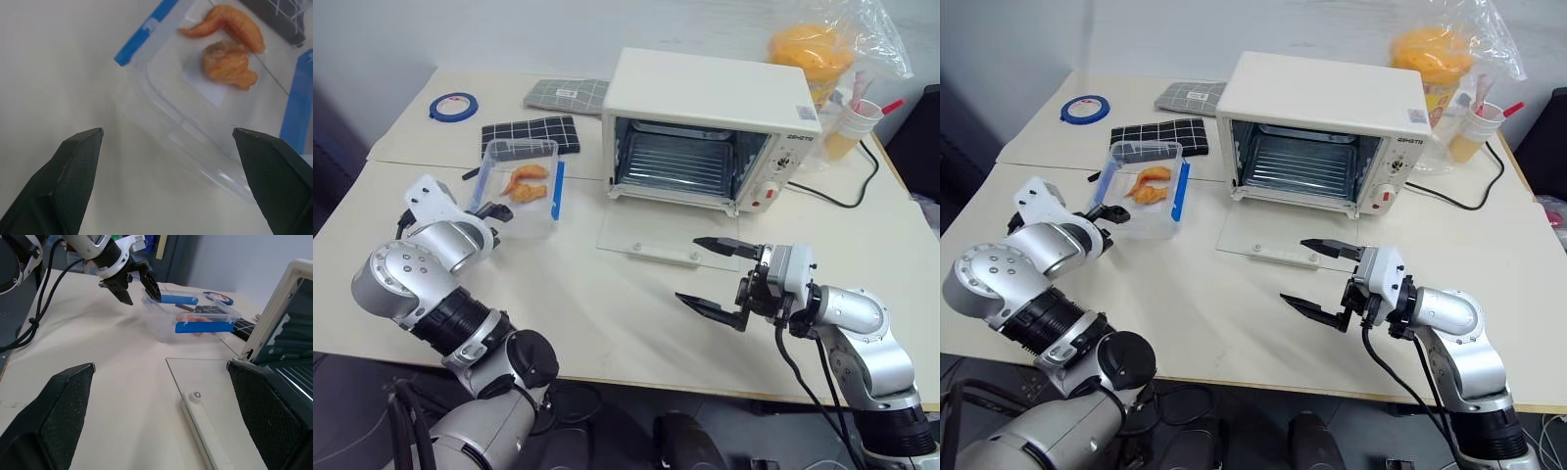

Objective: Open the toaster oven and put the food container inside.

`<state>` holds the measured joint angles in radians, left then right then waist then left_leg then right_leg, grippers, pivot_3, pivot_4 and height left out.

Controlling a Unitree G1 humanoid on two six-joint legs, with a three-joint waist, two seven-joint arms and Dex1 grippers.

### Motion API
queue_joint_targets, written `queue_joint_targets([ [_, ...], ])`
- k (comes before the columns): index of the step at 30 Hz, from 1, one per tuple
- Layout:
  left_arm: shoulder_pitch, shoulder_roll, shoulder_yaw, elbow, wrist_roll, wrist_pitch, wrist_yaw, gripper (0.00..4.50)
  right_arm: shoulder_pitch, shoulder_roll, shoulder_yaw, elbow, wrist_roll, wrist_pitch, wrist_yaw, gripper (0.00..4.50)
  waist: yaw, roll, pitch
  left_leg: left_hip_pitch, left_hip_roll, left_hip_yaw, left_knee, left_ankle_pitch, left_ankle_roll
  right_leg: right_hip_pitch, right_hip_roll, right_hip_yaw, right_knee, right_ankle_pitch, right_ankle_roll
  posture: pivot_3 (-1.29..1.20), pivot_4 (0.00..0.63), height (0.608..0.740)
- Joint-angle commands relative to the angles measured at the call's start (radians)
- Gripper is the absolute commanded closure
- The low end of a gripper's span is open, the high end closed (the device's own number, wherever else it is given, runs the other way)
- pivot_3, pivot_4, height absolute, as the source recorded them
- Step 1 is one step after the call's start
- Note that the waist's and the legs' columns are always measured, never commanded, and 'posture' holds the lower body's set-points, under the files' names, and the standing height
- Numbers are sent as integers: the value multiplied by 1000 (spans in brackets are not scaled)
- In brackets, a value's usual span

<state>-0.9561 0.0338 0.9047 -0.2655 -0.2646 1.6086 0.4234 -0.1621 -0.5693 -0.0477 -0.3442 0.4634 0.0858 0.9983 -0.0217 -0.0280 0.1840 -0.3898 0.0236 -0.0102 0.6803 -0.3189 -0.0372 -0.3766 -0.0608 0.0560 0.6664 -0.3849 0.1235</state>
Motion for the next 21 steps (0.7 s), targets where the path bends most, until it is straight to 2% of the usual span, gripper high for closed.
queue_joint_targets([
  [1, -41, -28, -4, 33, 28, -34, -16, 20, 15, -14, -25, -58, 22, 8, -18, 0, 1, 0, 0, 0, 0, 0, 0, 0, 0, 0, 0, 0, 0, 0, 0, 0, 150, 740],
  [8, -103, -83, 2, 138, 63, -150, 13, 20, 45, -13, -22, -85, 23, 18, -39, 0, 1, 0, 0, 0, 0, 0, 0, 0, 0, 0, 0, 0, 0, 0, 0, 0, 150, 740],
  [15, -122, -50, 12, 227, 65, -209, 26, 20, 63, -12, -22, -99, 26, 31, -55, 0, 3, 0, 0, 0, 0, 0, 0, 0, 0, 0, 0, 0, 0, 0, 0, 0, 150, 740],
  [19, -113, -13, 0, 267, 64, -223, 24, 856, 66, -9, -19, -99, 26, 32, -64, 0, 2, 0, 0, 0, 0, 0, 0, 0, 0, 0, 0, 0, 1, 0, 0, 0, 150, 740],
  [21, -108, -5, -6, 269, 62, -219, 21, 1410, 66, -9, -17, -101, 26, 32, -67, 0, 3, 0, 0, 0, 0, 0, 0, 0, 0, 0, 0, 0, 1, 0, 0, 0, 150, 740],
])
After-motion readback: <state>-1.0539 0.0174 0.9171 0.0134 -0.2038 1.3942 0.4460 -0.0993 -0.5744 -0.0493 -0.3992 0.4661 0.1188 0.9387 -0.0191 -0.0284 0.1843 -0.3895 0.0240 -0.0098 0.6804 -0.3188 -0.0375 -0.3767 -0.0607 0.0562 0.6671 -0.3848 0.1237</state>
